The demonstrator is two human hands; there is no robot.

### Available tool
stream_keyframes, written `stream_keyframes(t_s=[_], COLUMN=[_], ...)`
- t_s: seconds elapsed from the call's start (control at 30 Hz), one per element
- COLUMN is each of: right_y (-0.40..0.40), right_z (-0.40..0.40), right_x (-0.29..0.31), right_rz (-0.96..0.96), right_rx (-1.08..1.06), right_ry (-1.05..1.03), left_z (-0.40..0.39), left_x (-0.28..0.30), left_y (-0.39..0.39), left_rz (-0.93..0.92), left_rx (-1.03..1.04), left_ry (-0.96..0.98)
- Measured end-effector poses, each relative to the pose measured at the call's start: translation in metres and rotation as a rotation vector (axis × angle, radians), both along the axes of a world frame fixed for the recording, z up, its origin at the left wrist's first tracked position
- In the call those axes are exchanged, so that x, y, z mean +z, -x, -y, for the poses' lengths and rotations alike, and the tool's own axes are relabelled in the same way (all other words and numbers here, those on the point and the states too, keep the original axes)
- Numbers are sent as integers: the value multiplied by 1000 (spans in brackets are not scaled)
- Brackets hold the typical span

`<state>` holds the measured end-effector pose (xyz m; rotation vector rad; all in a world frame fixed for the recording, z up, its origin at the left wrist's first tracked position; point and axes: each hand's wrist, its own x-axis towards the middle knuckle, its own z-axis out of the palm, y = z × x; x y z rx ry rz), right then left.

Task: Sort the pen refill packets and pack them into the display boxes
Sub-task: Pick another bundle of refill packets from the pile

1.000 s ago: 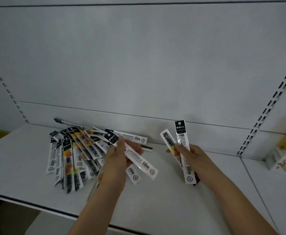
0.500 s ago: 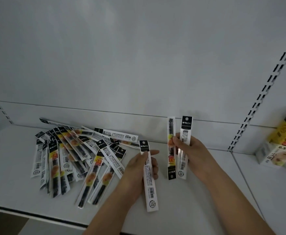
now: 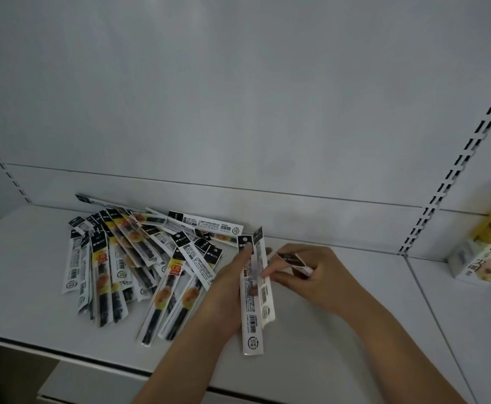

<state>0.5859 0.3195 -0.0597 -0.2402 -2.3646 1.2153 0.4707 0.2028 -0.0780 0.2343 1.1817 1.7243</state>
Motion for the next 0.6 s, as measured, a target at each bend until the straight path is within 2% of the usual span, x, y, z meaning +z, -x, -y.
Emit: stream_keyframes(t_s=[0.07, 0.13, 0.17, 0.27, 0.33, 0.5, 0.6], right_y=[0, -1, -1, -1, -2, 2, 8], right_z=[0, -6, -10, -17, -19, -20, -10], right_x=[-3, -3, -2, 7, 10, 1, -5], right_rz=[38, -2, -45, -193, -218, -90, 110], right_rx=[1, -83, -106, -30, 23, 51, -46], right_ry=[28, 120, 236, 765, 925, 761, 505], left_z=[1, -1, -2, -3, -1, 2, 6], left_x=[-5, -11, -12, -10, -8, -11, -8], left_y=[4, 7, 7, 3, -2, -5, -6], left_rz=[19, 102, 129, 95, -8, -211, -283], left_rx=[37, 111, 140, 140, 97, -4, -106], left_ry=[-16, -2, -2, -53, -57, 35, -13])
